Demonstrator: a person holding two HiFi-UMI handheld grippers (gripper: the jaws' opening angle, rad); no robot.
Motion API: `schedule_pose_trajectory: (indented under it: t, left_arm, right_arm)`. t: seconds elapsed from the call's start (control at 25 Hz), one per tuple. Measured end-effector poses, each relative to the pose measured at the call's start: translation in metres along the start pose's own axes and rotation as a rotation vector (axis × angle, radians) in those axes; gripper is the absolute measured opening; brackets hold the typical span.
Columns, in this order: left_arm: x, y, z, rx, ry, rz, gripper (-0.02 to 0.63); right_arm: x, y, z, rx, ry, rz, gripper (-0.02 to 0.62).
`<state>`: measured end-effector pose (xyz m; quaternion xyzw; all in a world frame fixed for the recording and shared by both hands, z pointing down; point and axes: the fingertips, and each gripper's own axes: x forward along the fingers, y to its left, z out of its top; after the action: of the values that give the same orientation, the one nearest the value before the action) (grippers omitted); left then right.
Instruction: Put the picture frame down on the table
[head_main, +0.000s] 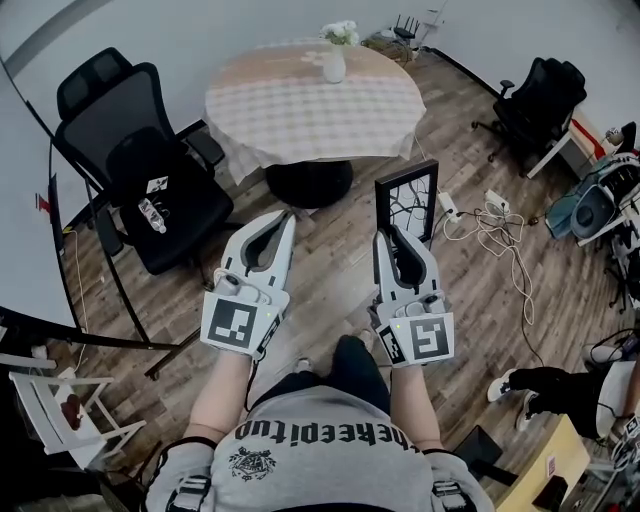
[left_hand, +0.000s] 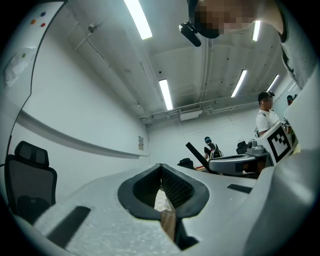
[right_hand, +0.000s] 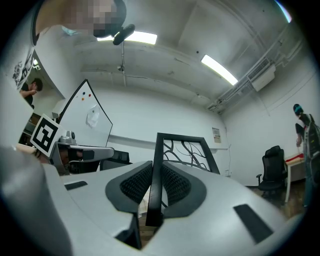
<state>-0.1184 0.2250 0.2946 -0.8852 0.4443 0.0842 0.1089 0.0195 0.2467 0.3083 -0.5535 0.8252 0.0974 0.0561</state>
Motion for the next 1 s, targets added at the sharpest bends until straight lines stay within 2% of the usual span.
schedule_pose_trajectory:
  t: [0.32, 0.6, 1.0]
  left_arm:
    - [0.048, 0.014, -0.023, -0.005, 0.029, -0.003, 0.016]
    - [0.111, 0.028, -0.034, 0.000, 0.012, 0.049, 0.016]
    - [0.201, 0.026, -0.048, 0.018, 0.010, 0.109, 0.017]
  right_arm:
    - [0.046, -0.035, -0.015, 0.010, 0.005, 0.016, 0.066]
    - [0.095, -0.081, -0.023, 0.002, -0.003, 0.067, 0.066]
    - [0.147, -0.159, -0.032, 0.006, -0.019, 0.141, 0.066]
